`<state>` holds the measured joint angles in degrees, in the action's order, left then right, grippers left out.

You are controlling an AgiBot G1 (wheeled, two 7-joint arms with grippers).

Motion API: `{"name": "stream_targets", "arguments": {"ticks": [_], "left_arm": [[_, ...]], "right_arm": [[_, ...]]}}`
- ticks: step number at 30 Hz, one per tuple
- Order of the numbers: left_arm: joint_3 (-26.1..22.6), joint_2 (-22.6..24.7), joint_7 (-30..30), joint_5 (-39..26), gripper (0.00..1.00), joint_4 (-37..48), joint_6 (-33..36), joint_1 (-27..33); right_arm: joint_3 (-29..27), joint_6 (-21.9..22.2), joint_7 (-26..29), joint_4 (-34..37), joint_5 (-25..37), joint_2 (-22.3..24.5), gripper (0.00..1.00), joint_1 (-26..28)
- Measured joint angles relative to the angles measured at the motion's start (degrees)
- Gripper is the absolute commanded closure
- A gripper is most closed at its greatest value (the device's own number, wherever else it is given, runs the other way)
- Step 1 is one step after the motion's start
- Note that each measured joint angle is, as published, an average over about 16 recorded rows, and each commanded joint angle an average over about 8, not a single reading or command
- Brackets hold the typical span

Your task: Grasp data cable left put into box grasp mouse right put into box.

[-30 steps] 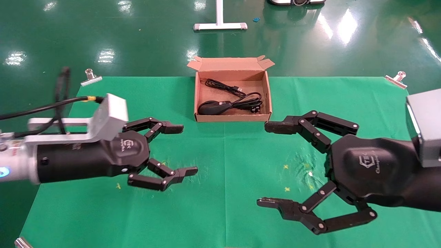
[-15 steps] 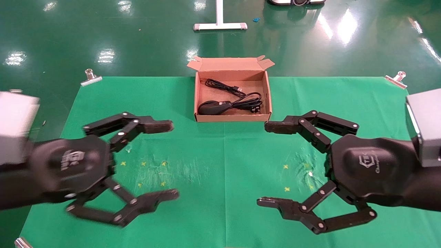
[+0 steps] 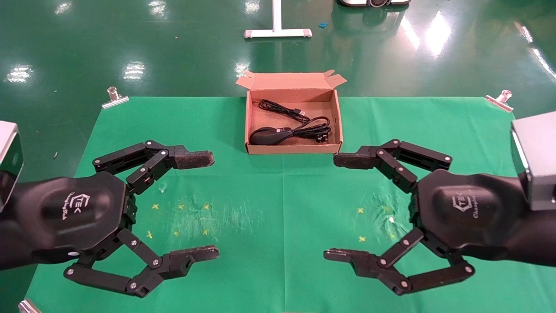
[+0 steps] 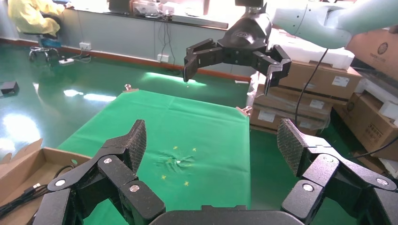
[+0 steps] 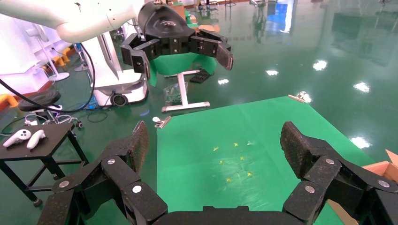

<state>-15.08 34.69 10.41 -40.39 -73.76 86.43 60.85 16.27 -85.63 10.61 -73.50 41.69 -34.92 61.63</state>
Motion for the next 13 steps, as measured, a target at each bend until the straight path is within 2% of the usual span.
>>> {"name": "stream_targets", "arguments": {"ticks": [13], "left_arm": [[-0.6, 0.2, 0.2, -0.9, 0.0, 0.1, -0.5, 0.4]], "right_arm": [[0.0, 0.0, 0.0, 0.0, 0.0, 0.0, 0.0, 0.0]]}}
